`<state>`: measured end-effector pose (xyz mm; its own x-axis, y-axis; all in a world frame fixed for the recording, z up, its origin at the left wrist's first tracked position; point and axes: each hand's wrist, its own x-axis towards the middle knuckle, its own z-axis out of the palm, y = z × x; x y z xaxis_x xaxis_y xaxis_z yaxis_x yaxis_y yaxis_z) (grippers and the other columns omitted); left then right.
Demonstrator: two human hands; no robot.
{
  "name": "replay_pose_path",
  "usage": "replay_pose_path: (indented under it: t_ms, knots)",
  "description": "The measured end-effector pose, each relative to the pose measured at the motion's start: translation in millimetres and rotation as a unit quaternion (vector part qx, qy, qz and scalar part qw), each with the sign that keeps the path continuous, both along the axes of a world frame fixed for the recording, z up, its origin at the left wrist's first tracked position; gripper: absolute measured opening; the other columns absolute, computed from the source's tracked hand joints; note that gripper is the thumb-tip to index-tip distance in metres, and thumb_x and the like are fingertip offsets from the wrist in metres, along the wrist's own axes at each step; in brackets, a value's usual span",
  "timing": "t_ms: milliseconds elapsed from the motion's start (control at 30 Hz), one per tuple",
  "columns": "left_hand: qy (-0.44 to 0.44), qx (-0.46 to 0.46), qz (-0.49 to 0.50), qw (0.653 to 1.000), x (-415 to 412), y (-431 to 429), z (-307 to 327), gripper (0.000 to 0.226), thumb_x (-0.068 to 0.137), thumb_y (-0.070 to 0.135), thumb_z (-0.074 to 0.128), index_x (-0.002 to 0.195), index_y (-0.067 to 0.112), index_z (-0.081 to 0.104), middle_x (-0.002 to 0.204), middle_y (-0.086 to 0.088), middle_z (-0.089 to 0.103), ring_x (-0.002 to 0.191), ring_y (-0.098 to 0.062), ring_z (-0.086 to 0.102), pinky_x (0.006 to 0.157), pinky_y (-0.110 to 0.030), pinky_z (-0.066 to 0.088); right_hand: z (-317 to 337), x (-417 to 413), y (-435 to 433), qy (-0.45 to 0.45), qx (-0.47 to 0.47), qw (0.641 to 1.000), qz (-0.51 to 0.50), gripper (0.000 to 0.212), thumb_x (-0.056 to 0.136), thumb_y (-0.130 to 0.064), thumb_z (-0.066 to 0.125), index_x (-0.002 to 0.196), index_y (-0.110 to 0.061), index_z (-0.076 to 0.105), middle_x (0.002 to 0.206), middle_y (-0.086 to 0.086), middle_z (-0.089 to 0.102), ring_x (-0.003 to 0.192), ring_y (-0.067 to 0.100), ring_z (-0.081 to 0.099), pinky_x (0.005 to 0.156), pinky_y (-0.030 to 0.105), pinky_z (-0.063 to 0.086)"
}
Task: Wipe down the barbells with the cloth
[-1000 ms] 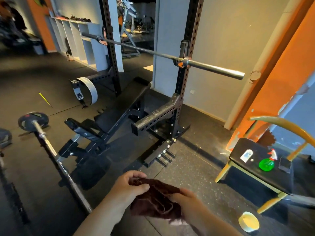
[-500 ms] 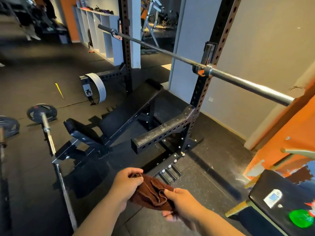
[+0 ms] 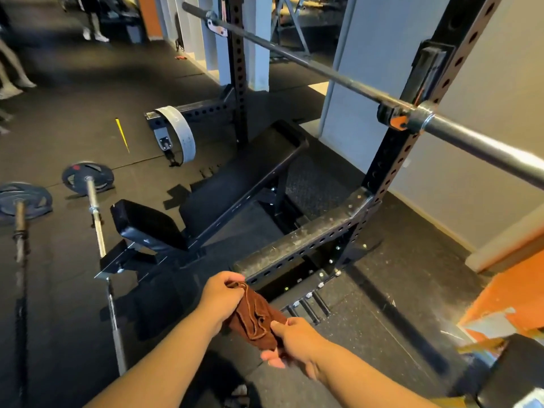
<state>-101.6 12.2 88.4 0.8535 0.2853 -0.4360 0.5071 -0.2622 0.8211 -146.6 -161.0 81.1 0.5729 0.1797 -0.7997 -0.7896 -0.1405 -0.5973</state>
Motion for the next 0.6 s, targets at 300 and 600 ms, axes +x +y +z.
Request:
replay_pose_path:
  t_ms: [300, 600]
  knots:
    - [-0.009, 0.067, -0.161, 0.985, 154.4, 36.4, -53.2, 0.034, 0.099, 0.009, 0.061, 0.126, 0.030, 0.063, 0.136, 0.000, 0.053, 0.121, -0.017, 0.056, 0.104, -0.033, 0.047, -47.0, 132.9, 63.7, 0.005, -0.051, 0.990, -0.132, 0.013, 0.110, -0.020, 0.041, 0.103, -0.012, 0.050, 0.086, 0.014, 0.071, 0.061, 0.019, 0.069, 0.048, 0.029, 0.052]
    - [0.138, 0.243, -0.510, 0.814, 174.7, 52.5, -126.4, 0.056, 0.109, 0.038, 0.034, 0.161, 0.036, 0.016, 0.172, 0.001, 0.001, 0.157, -0.024, 0.005, 0.127, -0.053, 0.006, -45.6, 157.4, 99.7, -0.011, -0.074, 0.992, -0.097, 0.028, 0.105, -0.011, 0.054, 0.131, -0.019, 0.047, 0.107, -0.008, 0.054, 0.085, -0.003, 0.051, 0.070, 0.005, 0.043]
